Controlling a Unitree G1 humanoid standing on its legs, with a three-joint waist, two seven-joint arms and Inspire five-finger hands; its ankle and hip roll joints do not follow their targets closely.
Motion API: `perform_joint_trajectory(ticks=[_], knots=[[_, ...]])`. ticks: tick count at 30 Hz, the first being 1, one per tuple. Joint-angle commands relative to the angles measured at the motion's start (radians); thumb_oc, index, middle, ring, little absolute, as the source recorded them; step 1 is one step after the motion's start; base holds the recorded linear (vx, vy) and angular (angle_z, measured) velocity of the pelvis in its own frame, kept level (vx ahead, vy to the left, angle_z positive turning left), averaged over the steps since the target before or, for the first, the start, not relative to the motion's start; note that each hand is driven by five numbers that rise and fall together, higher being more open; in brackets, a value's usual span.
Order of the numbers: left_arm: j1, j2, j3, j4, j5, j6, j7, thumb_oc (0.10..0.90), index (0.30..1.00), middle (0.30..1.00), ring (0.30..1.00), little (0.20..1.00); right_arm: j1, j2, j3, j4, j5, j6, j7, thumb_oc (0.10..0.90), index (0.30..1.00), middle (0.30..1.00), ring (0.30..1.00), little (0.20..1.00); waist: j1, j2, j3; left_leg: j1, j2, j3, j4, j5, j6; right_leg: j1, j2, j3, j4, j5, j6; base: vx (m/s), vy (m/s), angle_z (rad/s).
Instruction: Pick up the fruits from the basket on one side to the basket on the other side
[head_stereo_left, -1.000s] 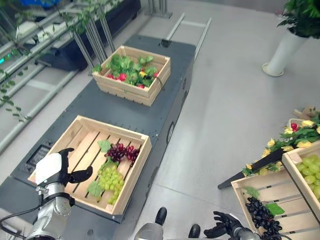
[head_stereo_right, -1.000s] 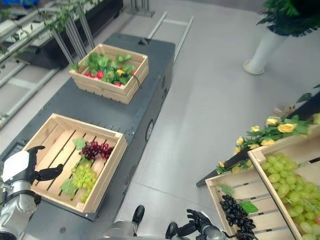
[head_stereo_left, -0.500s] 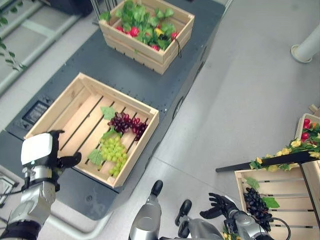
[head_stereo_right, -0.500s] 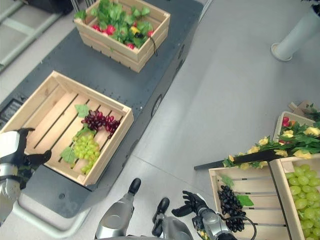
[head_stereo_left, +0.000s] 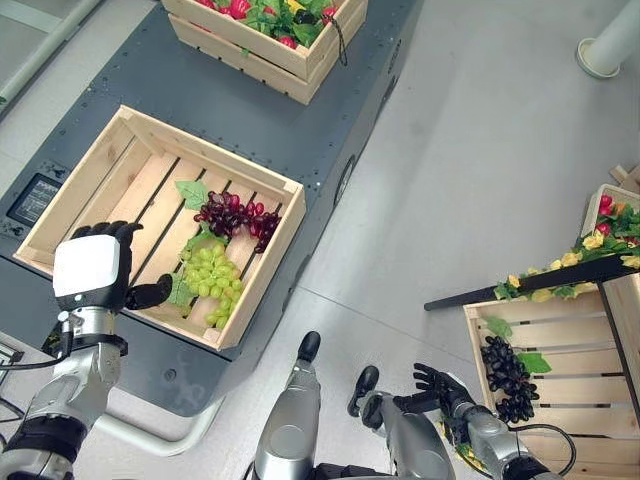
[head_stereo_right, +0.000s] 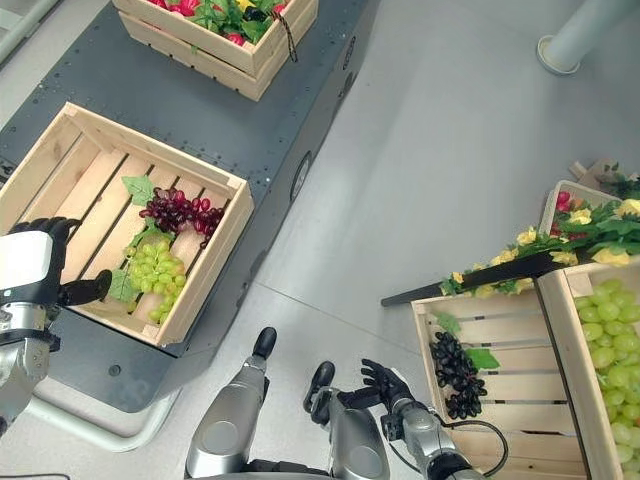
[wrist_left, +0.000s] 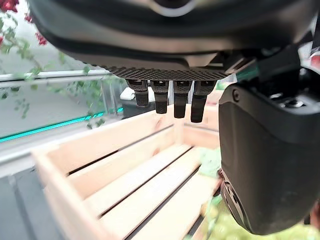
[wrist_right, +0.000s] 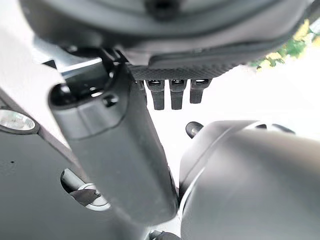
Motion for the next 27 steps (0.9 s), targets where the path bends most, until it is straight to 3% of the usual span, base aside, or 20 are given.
perform_joint_trajectory(ticks=[1,9,27], knots=[[-0.042,0.072,0.046,-0.019,0.051,0.008,0.083,0.800,0.900,0.900,0.900,0.900,0.045,-0.050,0.013,-0.050,0.063,-0.061,0.034,0.800,0.900,0.900,0.900,0.900,-0.019,0.026,-0.016,-0.075,-0.052,0.095,0.116,-0.101,0.029,0.010,0.050,0.007,-0.012,0.024,-0.030,-0.05,0.015,-0.16],[-0.097,0.110,-0.018,-0.016,0.089,0.041,0.015,0.800,0.900,0.900,0.900,0.900,0.021,-0.077,0.005,-0.121,0.086,-0.051,0.045,0.800,0.900,0.900,0.900,0.900,-0.045,0.037,0.020,-0.126,-0.048,0.119,0.140,-0.092,0.024,-0.033,0.057,0.033,0.001,0.028,-0.031,-0.04,0.024,-0.05],[-0.192,0.231,-0.090,0.025,0.171,0.016,-0.110,0.800,0.900,0.900,0.900,0.900,0.001,-0.107,0.018,-0.172,0.103,-0.045,0.032,0.800,0.900,0.900,0.900,0.900,-0.078,0.033,0.026,-0.261,-0.029,0.166,0.221,-0.106,0.030,-0.167,0.066,0.060,0.074,0.020,-0.028,-0.01,0.013,-0.03]])
